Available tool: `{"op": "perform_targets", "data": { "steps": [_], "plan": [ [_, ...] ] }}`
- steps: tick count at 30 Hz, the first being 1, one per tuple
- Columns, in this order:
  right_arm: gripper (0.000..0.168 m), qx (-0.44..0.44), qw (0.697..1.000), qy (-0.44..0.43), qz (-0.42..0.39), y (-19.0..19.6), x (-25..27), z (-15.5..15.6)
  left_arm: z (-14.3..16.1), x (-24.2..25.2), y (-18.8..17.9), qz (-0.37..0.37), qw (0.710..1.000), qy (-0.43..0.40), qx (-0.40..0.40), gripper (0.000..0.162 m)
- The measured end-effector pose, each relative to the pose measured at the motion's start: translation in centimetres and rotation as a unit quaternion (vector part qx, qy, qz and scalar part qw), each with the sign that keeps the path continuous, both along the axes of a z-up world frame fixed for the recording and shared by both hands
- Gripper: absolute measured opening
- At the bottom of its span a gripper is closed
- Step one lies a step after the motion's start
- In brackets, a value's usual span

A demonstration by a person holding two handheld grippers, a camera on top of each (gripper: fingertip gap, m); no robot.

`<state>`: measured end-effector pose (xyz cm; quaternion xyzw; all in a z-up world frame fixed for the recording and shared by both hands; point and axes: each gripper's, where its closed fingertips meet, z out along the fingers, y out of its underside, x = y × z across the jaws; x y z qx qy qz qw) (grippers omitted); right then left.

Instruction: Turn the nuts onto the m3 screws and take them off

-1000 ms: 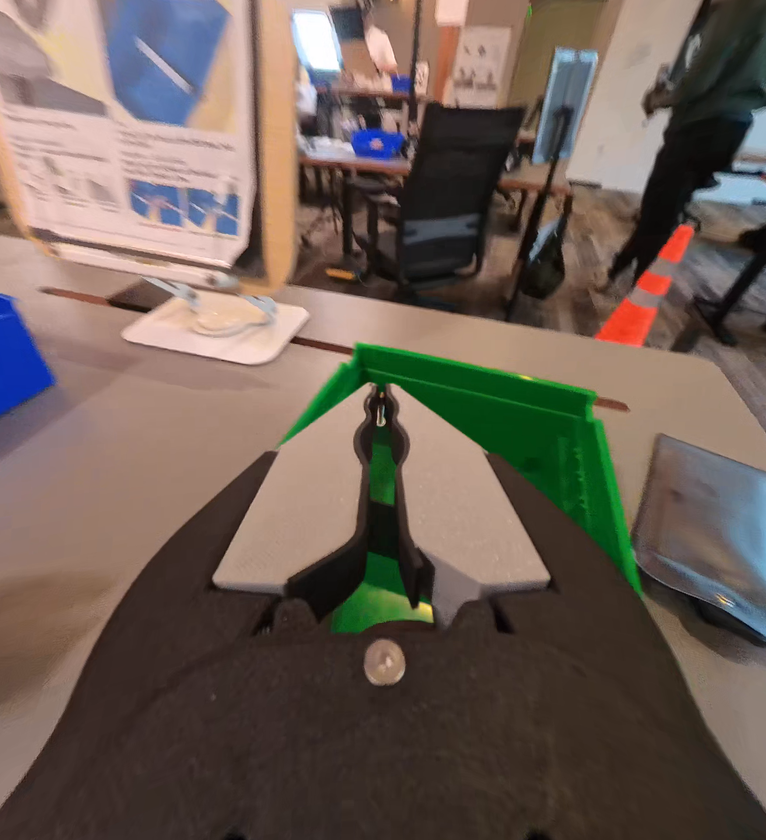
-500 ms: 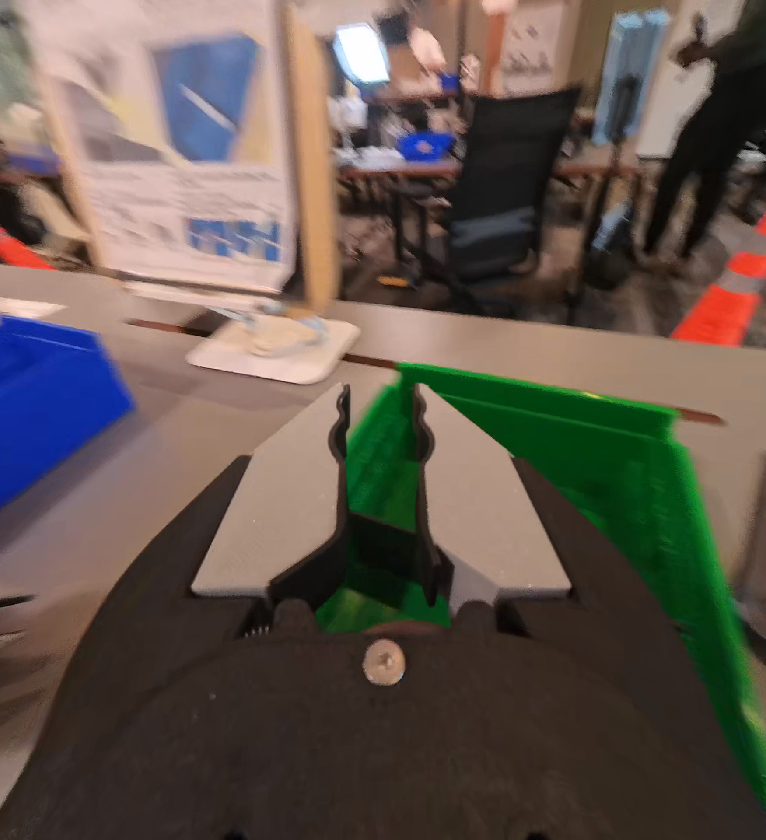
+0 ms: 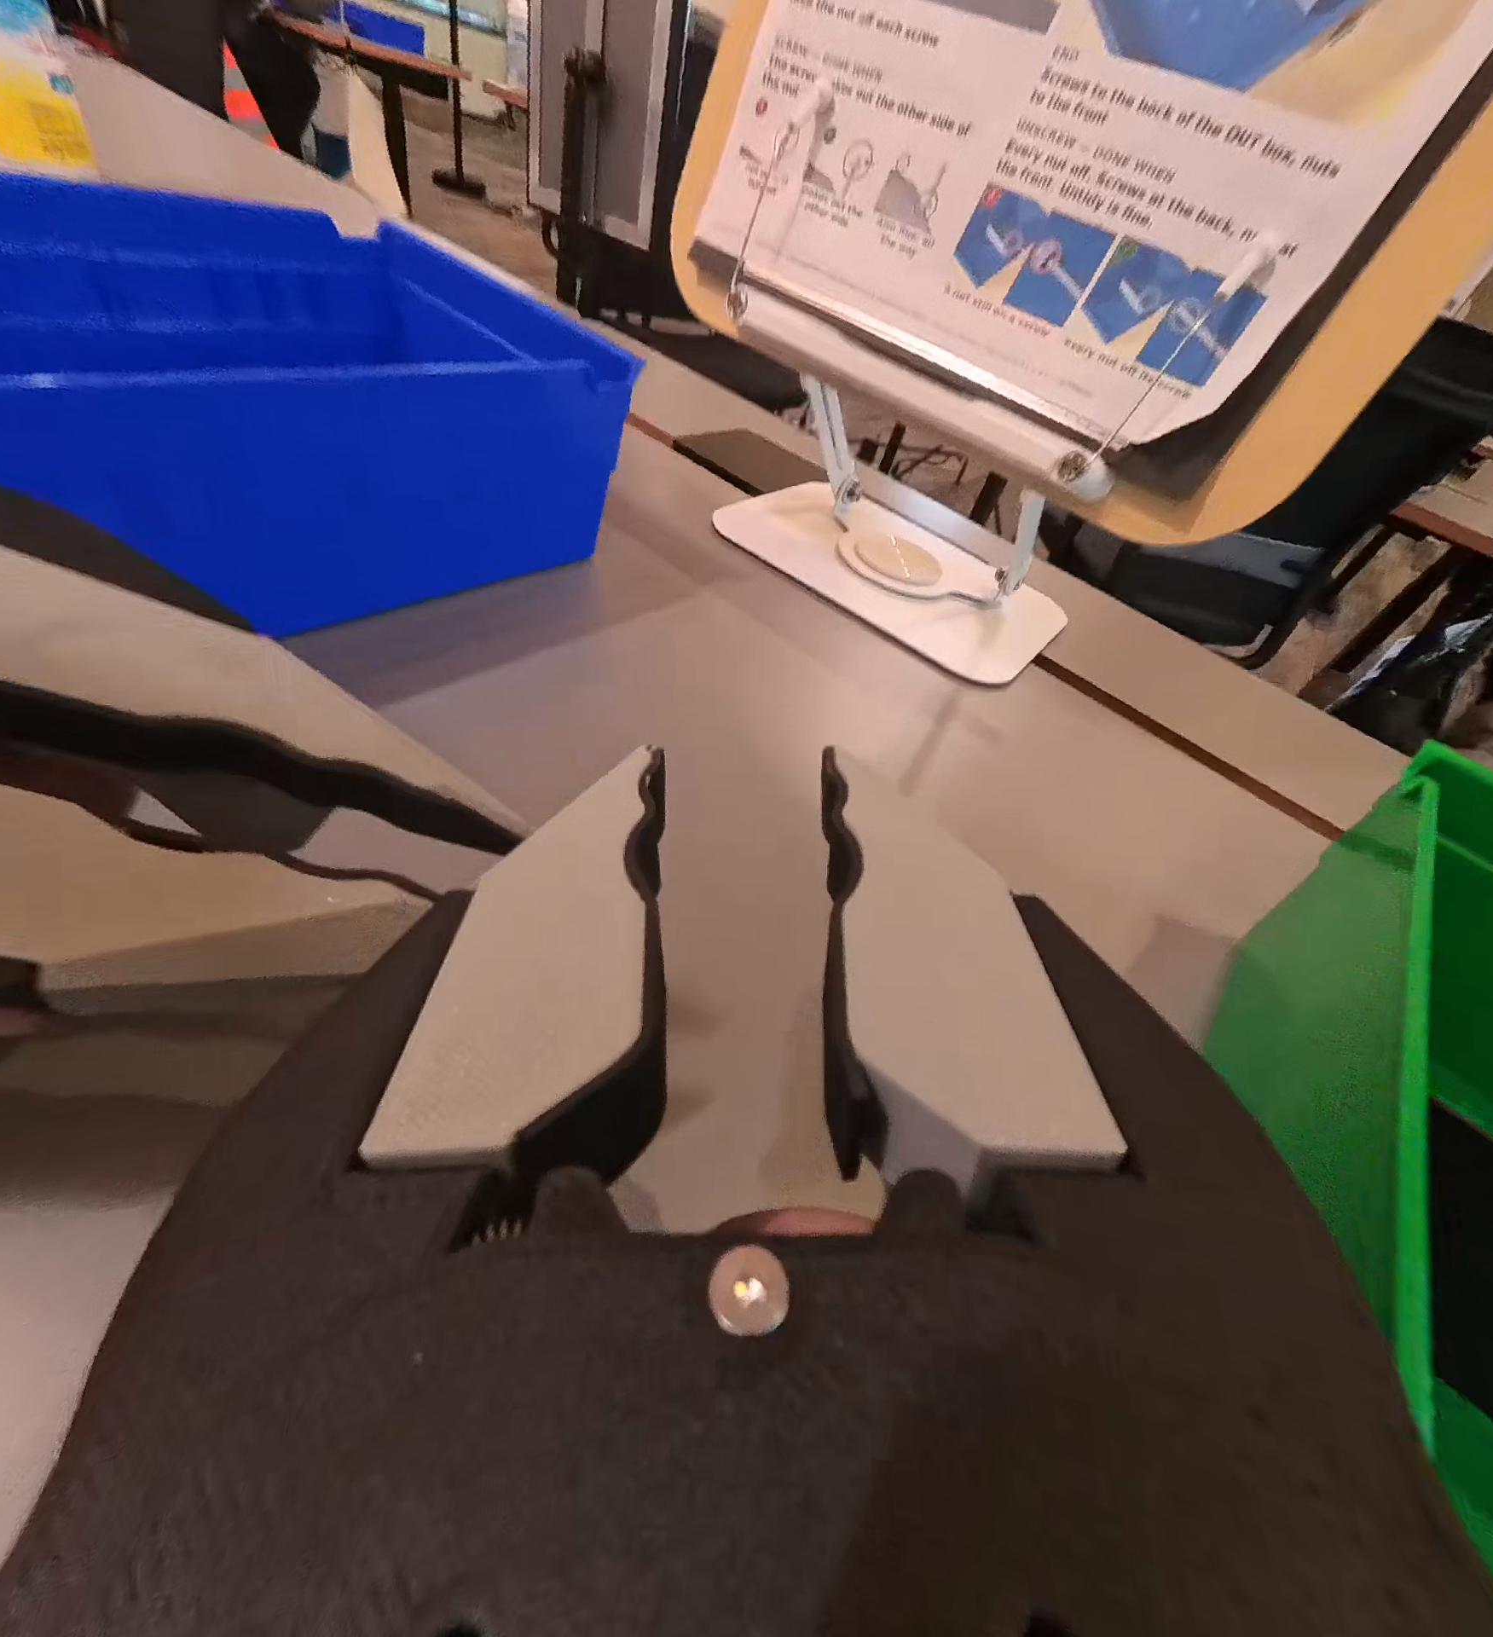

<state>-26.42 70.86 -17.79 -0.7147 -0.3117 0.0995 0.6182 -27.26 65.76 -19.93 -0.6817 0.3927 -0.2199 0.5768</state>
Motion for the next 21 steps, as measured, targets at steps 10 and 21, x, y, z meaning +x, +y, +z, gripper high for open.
{"op": "perform_targets", "data": {
  "steps": [10, 21],
  "plan": [
    [0.029, -0.01, 0.998, -0.058, -0.012, 0.5, -0.3, -2.8, -0.2, 0.0, 0.2, 0.001, 0.998, 0.038, 0.043, 0.018],
    [0.03, -0.055, 0.998, -0.015, -0.029, 1.6, 0.5, -3.4, 0.6, -1.7, 1.3, 0.032, 0.999, -0.001, 0.032, 0.018]
  ]
}}
